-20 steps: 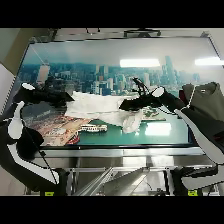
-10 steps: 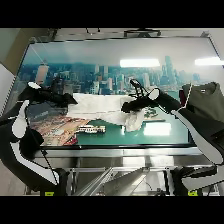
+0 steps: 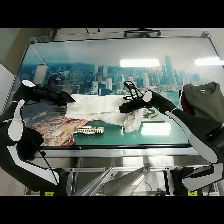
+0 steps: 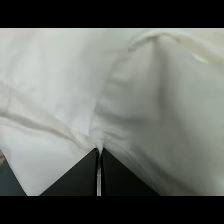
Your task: Fold the shirts.
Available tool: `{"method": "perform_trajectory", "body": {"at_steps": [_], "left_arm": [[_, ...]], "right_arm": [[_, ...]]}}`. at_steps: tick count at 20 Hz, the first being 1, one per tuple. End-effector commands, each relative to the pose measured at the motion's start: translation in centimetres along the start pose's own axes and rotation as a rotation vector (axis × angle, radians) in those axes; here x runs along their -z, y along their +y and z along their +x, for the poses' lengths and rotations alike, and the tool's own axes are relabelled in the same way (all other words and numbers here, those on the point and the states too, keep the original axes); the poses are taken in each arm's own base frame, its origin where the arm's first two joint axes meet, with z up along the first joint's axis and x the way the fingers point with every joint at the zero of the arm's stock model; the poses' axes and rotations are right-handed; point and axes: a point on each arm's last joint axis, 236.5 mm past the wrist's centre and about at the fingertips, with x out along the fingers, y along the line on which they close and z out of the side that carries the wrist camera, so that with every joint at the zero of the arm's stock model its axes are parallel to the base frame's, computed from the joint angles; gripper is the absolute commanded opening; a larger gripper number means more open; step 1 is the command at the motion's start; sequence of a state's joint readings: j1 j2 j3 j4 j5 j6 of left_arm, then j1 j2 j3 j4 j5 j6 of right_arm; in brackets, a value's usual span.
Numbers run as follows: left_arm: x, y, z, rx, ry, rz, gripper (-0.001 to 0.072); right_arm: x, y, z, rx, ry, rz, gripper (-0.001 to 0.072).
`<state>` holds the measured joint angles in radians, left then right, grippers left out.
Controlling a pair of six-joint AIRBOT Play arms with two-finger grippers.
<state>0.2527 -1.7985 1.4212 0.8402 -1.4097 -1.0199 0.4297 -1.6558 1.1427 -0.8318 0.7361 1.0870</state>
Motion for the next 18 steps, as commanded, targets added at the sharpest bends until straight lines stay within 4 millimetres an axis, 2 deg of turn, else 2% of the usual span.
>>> {"method": "perform_trajectory", "body": {"at_steps": [1,5,6,7,8,10,13,15,18], "left_arm": [[0.9,0.6,-1.2,0.003,0.015,-0.019,0.0422],[1.1,1.5,-2.1,0.007,0.004,-0.044,0.0418],[1.2,1.4,-2.1,0.012,0.009,-0.045,0.0296],[1.4,1.1,-1.9,0.018,0.021,-0.039,0.0087],[1.5,0.7,-1.5,0.022,0.034,-0.029,0.0005],[2.2,0.1,0.0,0.029,0.077,-0.011,0.0004],[3.8,0.6,2.1,0.012,0.155,-0.014,0.0005],[3.9,0.7,2.3,0.013,0.153,-0.020,0.0013],[2.8,0.2,0.7,0.024,0.132,-0.010,0.0013]], "right_arm": [[-0.2,0.1,0.1,0.003,-0.005,-0.004,0.0019],[-0.2,0.0,0.1,0.003,-0.005,-0.003,0.0018],[-0.2,0.0,0.1,0.003,-0.006,-0.003,0.0017],[-0.2,0.0,0.1,0.004,-0.006,-0.003,0.0017],[-0.2,0.0,0.1,0.004,-0.006,-0.003,0.0017],[-0.4,-0.1,0.1,0.006,-0.012,-0.002,0.0016],[-0.3,-0.1,0.1,0.006,-0.012,0.000,0.0016],[-0.4,0.2,-0.2,0.001,-0.011,-0.003,0.0016],[-1.7,1.4,-1.9,-0.010,-0.047,-0.028,0.0016]]}}
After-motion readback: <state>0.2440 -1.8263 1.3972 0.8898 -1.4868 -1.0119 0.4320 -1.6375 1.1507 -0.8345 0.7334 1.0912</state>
